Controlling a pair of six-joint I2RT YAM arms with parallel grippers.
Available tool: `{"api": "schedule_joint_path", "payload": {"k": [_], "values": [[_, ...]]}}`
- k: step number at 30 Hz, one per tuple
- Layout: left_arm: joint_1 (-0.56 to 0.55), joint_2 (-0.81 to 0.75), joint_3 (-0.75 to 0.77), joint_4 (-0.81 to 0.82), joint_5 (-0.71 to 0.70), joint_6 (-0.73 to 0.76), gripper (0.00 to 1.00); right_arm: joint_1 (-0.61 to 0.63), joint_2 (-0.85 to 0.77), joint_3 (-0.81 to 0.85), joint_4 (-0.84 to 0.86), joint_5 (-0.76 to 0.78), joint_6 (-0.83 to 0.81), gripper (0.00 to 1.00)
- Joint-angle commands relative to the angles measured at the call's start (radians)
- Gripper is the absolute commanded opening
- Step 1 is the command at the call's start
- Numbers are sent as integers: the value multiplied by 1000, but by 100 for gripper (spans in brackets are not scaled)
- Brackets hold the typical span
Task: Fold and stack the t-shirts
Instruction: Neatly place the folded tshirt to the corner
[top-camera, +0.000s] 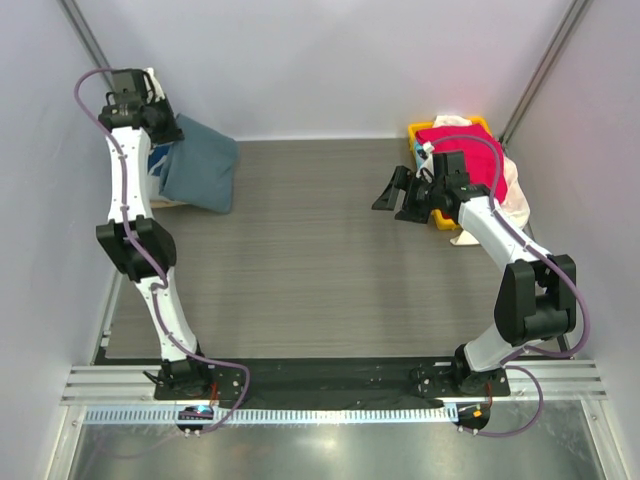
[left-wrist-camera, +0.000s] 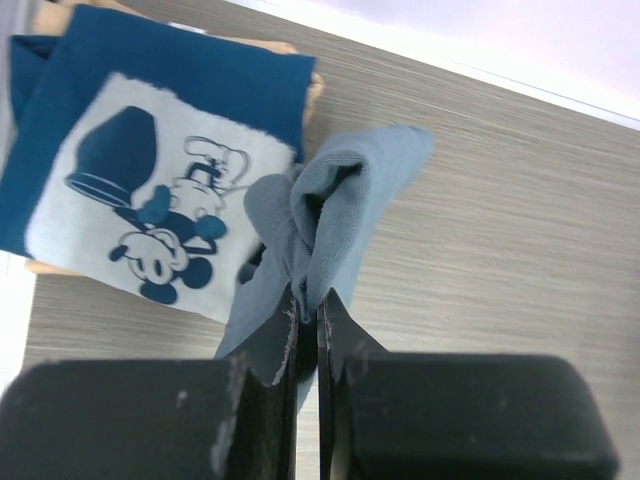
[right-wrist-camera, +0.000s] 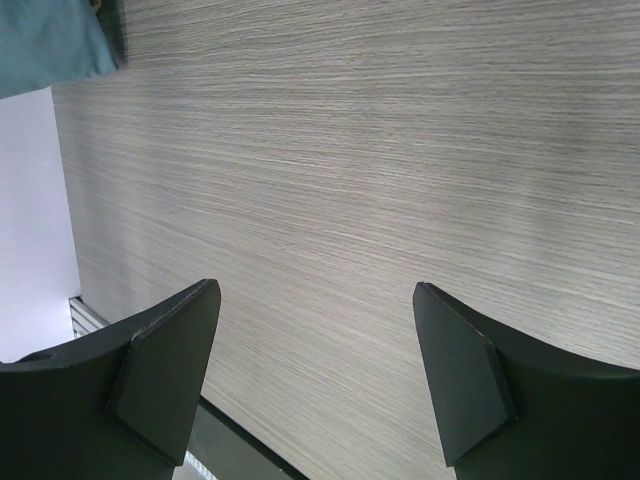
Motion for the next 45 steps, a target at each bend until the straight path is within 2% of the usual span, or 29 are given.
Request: {"api": "schedule_joint_path", "payload": {"k": [1, 5, 7, 12, 27, 38, 45], "values": [[13, 16, 66, 42, -93, 19, 0, 6, -26, -4, 37, -23, 13, 84], [11, 27, 68, 75, -170, 24, 0, 14, -18, -7, 38, -22, 13, 84], [13, 24, 68, 95, -274, 25, 0, 18, -14, -7, 40, -20, 14, 84], [13, 15, 66, 155, -403, 45, 0, 24, 0, -7, 44, -22, 16, 84], [17, 166, 130, 322, -497, 99, 3, 44, 29, -9, 44, -18, 13, 84], [57, 268, 172, 413, -561, 94, 8, 67, 68, -6, 46, -6, 8, 84], [97, 341, 198, 505, -589, 37, 8, 81, 84, -3, 38, 8, -1, 84]]}}
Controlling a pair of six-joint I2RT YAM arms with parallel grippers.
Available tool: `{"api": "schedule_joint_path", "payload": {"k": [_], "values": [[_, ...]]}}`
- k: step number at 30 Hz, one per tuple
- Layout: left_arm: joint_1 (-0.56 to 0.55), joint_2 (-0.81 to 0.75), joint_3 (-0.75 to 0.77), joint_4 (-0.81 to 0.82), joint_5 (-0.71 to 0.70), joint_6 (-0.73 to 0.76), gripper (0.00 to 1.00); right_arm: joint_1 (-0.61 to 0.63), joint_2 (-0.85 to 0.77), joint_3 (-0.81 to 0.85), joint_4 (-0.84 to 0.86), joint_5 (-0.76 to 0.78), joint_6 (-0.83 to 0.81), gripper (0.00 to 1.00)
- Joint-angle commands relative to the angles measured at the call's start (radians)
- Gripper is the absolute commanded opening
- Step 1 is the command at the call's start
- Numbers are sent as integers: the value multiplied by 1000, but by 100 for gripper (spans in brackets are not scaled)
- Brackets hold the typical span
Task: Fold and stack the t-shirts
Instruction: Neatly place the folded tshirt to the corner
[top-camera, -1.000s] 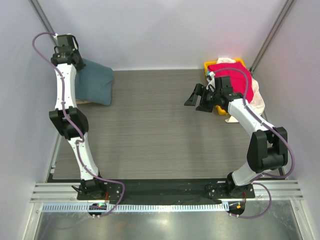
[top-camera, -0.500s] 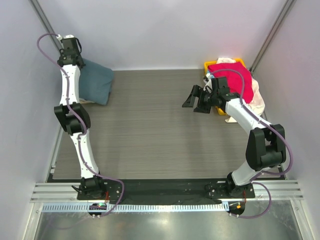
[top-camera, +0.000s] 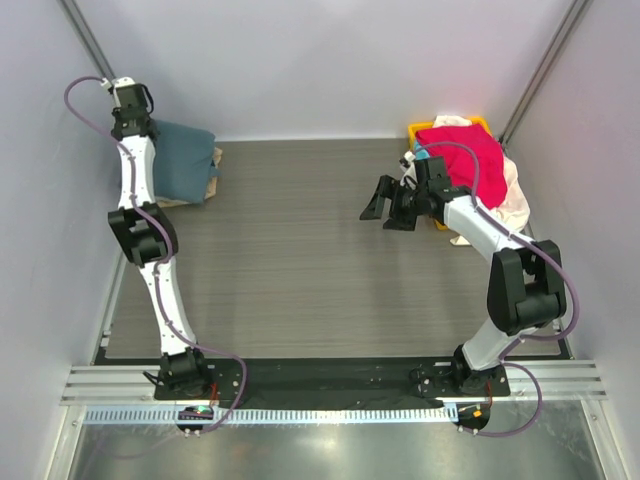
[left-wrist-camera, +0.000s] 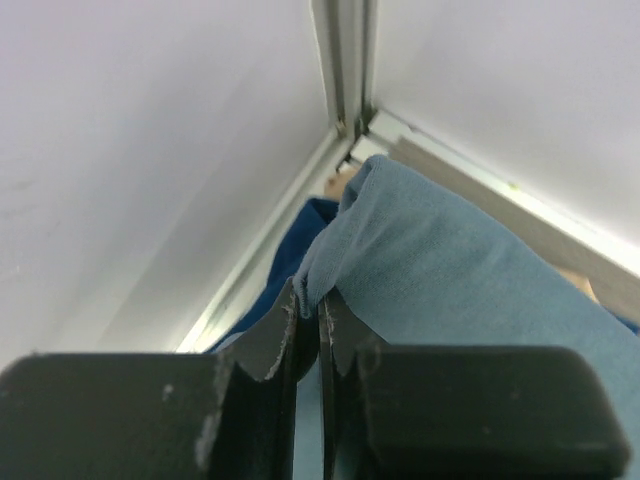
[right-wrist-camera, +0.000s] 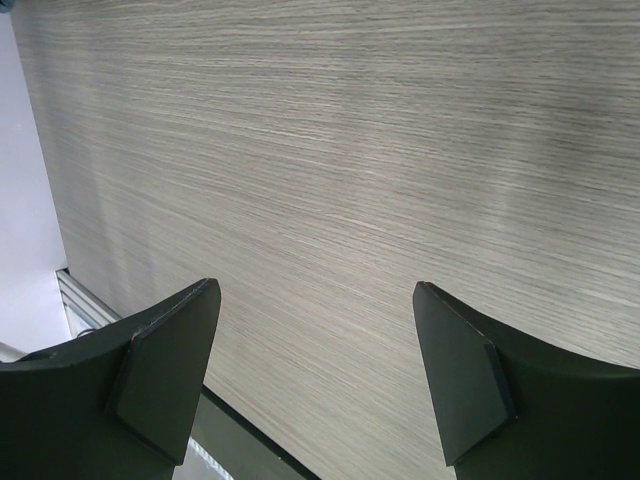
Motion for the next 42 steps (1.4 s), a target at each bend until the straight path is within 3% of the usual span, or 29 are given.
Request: {"api": "schedule_joint_path", "payload": {"k": [1, 6, 11, 14, 17, 18, 21, 29, 34, 42], "values": [[36, 30, 56, 165, -50, -34, 10, 11, 9, 6, 22, 10, -12, 84], [39, 97, 58, 255, -55, -62, 13, 17, 33, 18, 8, 27, -23, 84], [36, 183, 67, 284, -87, -98, 24, 26, 53, 41, -4, 44, -31, 84], [37, 214, 67, 283, -99, -105, 36, 32, 64, 50, -15, 56, -37, 84], [39, 214, 59, 259, -126, -102, 60, 38, 76, 59, -18, 59, -38, 84], [44, 188, 56, 249, -123, -109, 70, 38, 78, 64, -23, 59, -38, 84], [39, 116, -1, 234, -93, -124, 80, 43, 75, 67, -26, 59, -43, 84], [-27, -145, -206, 245, -102, -100, 95, 49, 47, 81, -26, 47, -40, 84], [-87, -237, -294, 220, -136, -100, 94, 52, 17, 79, -27, 39, -40, 84], [-162, -262, -450, 212, -63, -232, 83, 51, -3, 76, -27, 22, -40, 84]]}}
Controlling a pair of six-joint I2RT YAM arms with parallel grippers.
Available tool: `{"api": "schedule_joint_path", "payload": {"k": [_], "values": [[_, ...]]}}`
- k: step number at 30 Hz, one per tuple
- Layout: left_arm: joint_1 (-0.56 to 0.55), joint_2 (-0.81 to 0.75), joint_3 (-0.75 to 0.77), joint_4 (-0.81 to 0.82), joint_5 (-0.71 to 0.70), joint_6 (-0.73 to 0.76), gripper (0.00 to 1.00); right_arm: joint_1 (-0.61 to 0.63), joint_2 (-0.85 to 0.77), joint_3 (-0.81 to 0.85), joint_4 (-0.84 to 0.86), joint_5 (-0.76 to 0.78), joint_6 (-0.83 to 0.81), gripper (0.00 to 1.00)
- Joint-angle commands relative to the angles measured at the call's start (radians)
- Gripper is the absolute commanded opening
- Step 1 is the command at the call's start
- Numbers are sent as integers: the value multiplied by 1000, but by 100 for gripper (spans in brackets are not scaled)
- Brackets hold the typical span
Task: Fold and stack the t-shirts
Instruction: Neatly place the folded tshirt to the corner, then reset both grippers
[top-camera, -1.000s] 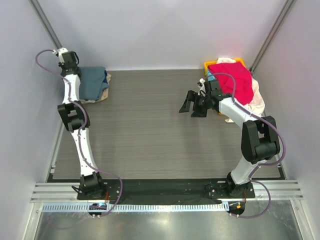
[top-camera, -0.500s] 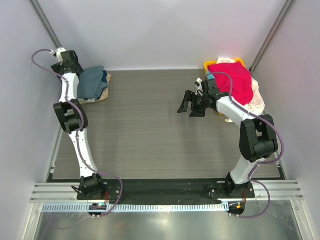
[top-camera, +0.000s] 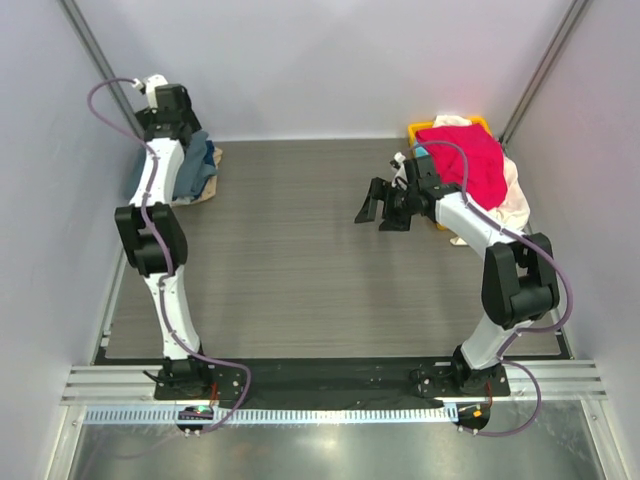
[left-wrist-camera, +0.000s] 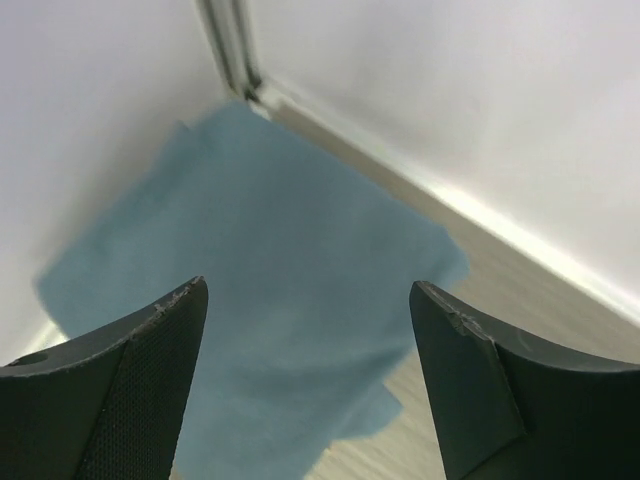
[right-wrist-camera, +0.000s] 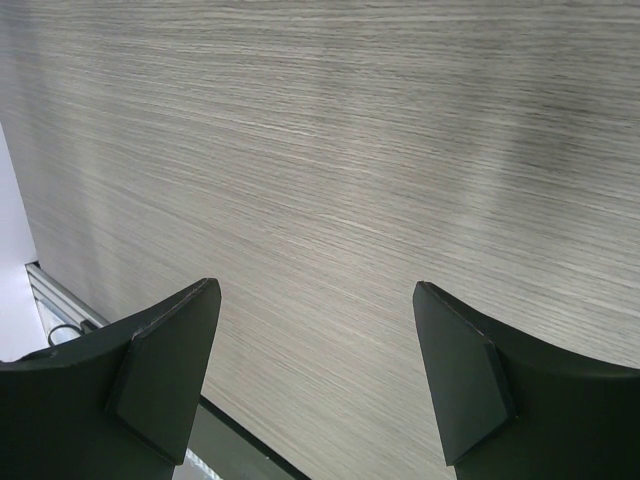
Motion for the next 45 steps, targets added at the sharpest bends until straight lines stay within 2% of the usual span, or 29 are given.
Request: {"api": "schedule_joint_path", "payload": {"k": [1, 6, 14, 23, 30, 35, 38, 40, 45], "values": [[-6, 26, -47, 3, 49, -85, 82, 5, -58, 29, 8, -25, -15, 84], [-14, 105, -41, 27, 177, -171, 78, 3, -75, 26, 5, -19, -21, 84], [-28, 161, -62, 66, 175, -208, 76, 5, -49, 45, 5, -23, -19, 84], [-29, 103, -322, 262, 103, -340, 76, 5, -35, 62, 5, -22, -16, 84], [-46, 82, -232, 219, 93, -297, 80, 5, -34, 68, 4, -26, -18, 84], [-71, -9, -171, 176, 76, -221, 87, 5, -35, 77, 4, -29, -19, 84], [-129, -82, -151, 123, 21, -171, 92, 5, -40, 83, 4, -31, -19, 84], [-143, -127, -163, 95, 7, -158, 100, 5, -46, 83, 5, -35, -22, 84], [-181, -344, -276, 21, -3, -150, 100, 5, -74, 86, 4, -17, -24, 84]]}}
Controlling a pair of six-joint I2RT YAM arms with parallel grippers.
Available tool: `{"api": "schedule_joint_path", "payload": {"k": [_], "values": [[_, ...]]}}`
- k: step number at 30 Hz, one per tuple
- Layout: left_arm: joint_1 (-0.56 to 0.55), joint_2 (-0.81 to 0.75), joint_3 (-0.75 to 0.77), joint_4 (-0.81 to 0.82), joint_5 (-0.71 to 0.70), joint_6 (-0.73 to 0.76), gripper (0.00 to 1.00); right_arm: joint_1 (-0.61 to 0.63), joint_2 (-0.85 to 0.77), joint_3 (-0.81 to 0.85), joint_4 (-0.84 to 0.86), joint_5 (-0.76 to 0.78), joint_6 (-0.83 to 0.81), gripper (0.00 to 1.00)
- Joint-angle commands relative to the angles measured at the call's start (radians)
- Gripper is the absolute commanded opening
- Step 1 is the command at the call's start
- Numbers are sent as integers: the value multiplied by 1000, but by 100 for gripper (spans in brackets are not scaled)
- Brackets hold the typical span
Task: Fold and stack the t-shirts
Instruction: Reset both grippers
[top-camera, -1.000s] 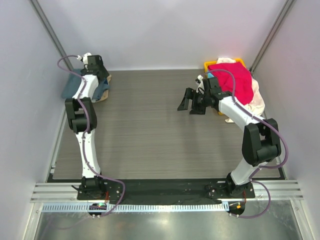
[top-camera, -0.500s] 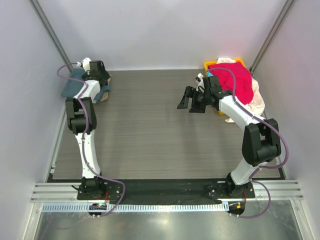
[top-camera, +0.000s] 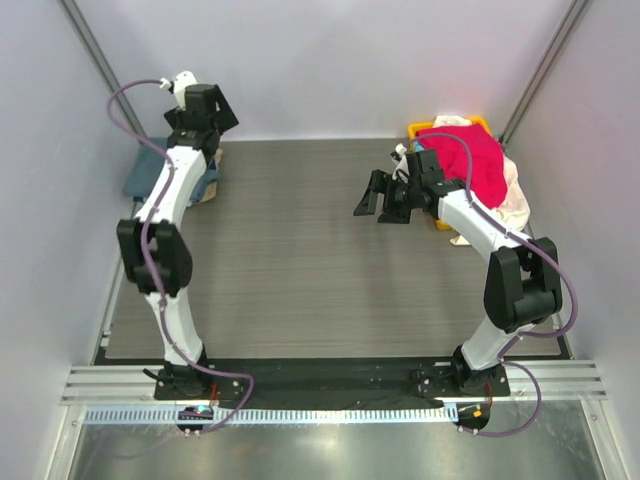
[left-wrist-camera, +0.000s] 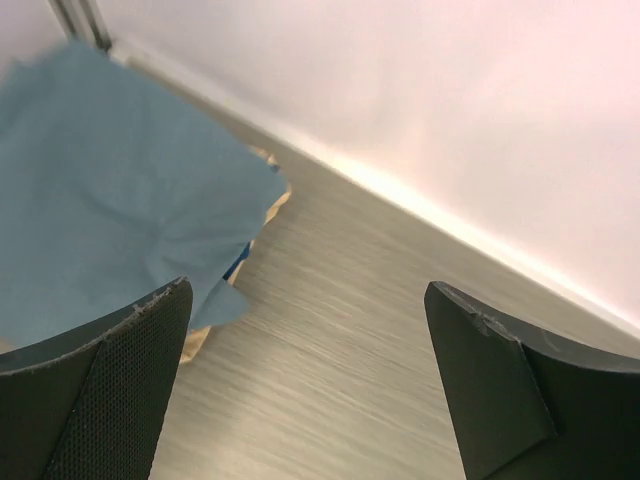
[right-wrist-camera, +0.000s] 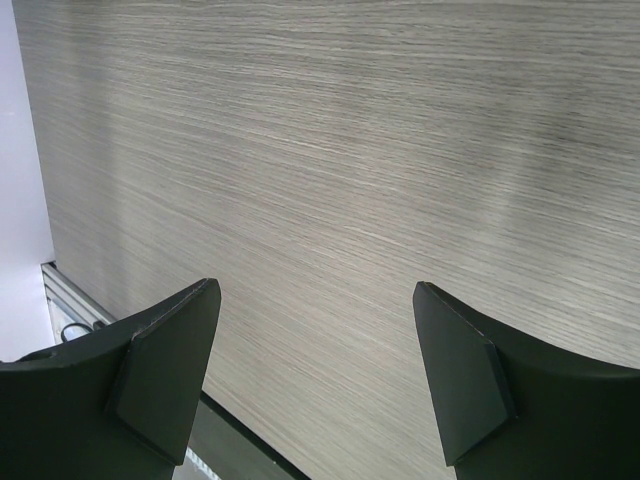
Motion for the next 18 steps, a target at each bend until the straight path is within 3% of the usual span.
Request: {"api": "schedule_joint_path", "payload": {"k": [1, 9, 13, 18], "values": [[-18, -207, -105, -47, -49, 30, 100, 7, -58, 45, 8, -1, -17, 84], [-87, -552, -424, -229, 69, 29, 100, 33, -186, 25, 8, 88, -14, 87], [-141, -790, -718, -252, 182, -16, 100, 41, -251, -5, 14, 158, 8, 88], [-177, -950, -877, -350, 253, -28, 100, 47, -329, -45, 19, 235, 29, 88]]}}
